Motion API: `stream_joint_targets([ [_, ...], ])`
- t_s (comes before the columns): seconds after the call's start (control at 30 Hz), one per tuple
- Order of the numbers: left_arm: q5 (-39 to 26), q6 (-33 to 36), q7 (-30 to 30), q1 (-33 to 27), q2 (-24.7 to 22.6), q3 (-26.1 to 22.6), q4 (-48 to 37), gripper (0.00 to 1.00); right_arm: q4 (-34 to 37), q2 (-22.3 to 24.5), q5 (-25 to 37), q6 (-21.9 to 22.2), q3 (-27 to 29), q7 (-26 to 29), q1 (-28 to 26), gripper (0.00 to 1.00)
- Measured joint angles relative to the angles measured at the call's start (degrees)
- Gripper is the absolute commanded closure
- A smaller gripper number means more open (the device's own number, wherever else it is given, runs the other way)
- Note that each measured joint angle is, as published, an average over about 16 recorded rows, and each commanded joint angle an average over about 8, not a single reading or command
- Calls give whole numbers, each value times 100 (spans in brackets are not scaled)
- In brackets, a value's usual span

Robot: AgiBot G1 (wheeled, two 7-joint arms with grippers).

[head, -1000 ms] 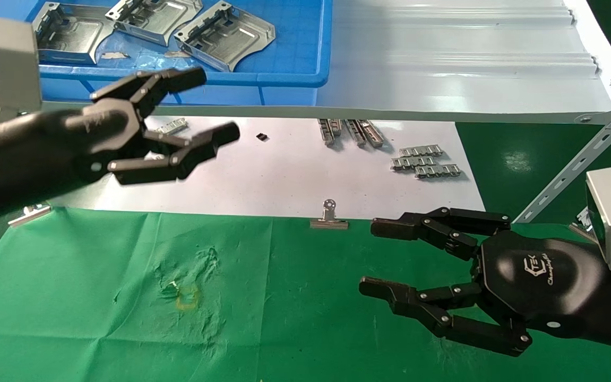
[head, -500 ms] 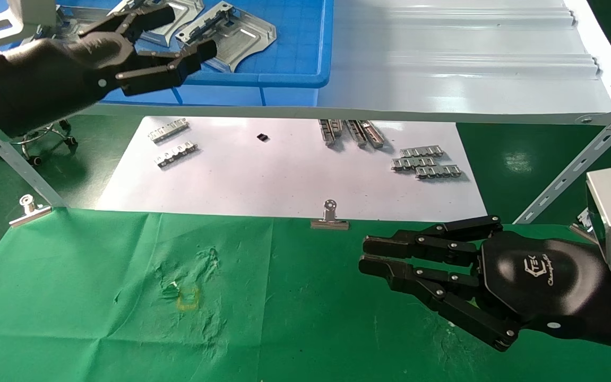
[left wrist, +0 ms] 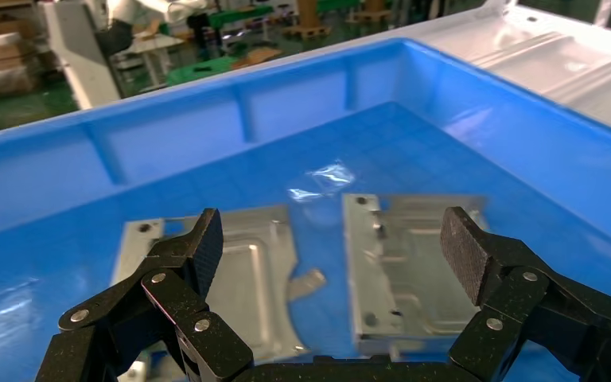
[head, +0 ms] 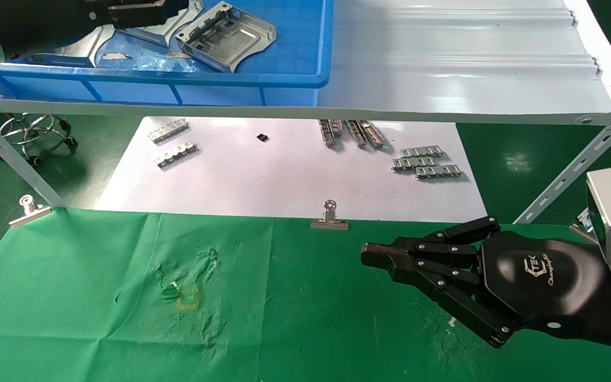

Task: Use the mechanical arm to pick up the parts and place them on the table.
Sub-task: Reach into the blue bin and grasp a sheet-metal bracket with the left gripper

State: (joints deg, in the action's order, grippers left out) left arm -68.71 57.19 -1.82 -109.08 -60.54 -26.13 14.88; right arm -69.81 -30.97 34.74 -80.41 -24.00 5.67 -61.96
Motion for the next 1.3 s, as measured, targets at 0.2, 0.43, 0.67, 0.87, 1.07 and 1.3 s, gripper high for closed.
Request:
stream_joint_targets([
  [0.2,-308,-586,20,-455,-260,-175,-727,3,0,0,0,0,0,0,0,100],
  [0.43,-486,-1371,96,-632,-517,-273,-1203,81,0,0,0,0,0,0,0,100],
  [0.67,-534,-1909,182,-625,-710,-298,-1379,100,0,0,0,0,0,0,0,100],
  [0.87,-531,-2125,235,-608,-800,-295,-1428,100,0,0,0,0,0,0,0,100],
  [1.07,-520,-2210,265,-600,-830,-286,-1451,100,0,0,0,0,0,0,0,100],
  [1.3,-515,-2261,292,-585,-843,-283,-1468,100,0,0,0,0,0,0,0,100],
])
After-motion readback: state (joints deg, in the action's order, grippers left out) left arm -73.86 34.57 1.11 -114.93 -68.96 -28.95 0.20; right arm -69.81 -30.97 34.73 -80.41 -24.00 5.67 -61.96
